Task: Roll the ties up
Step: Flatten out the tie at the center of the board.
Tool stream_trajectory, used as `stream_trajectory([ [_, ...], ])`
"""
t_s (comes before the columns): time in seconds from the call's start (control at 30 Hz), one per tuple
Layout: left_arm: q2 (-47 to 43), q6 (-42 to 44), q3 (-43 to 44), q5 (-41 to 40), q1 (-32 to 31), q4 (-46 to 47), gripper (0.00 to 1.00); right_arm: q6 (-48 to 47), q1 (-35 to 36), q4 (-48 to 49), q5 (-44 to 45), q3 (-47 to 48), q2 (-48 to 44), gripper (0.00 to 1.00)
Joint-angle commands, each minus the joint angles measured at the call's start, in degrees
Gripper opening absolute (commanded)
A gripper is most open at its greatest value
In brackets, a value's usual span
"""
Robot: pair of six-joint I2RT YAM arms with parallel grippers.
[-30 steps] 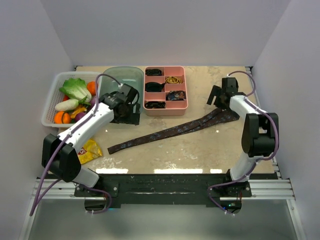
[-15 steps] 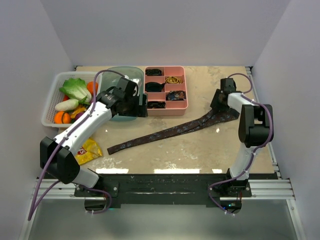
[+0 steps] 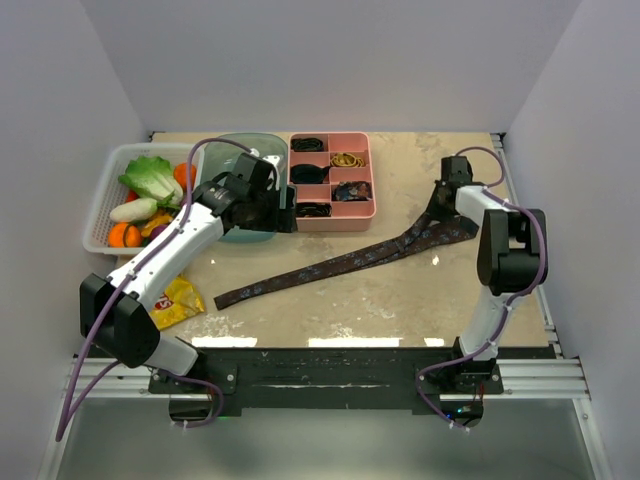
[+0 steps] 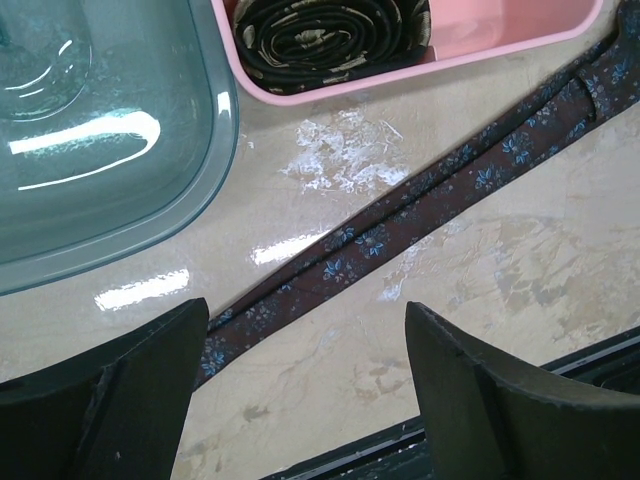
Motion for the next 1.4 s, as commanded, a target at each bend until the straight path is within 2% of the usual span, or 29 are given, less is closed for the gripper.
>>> stream_trajectory([
  [0.0, -0.38, 0.91, 0.33, 1.01, -0.01, 2.3, 0.84, 0.09, -0.14, 1.14, -0.57, 0.11, -5.7, 0.0],
  [0.33, 0.24, 1.35, -0.38, 2.15, -0.01, 3.44, 0.84, 1.14, -0.14, 1.76, 2.25, -3.23, -13.44, 0.0],
  [0.47, 0.24, 1.53, -0.73, 2.68, -0.01, 4.14, 0.84, 1.75, -3.82, 2.98, 2.07, -6.21, -15.2, 0.0],
  [0.7, 0.15, 1.62, -1.78, 3.21, -0.01, 5.29, 0.84, 1.84, -6.12, 3.34, 2.16, -7.27, -18.27, 0.0],
  [1.37, -0.64, 1.97, -3.54, 3.91, -0.01, 5.99, 0.83, 3.95, -8.84, 5.01, 6.81, -10.7, -12.31, 0.0],
])
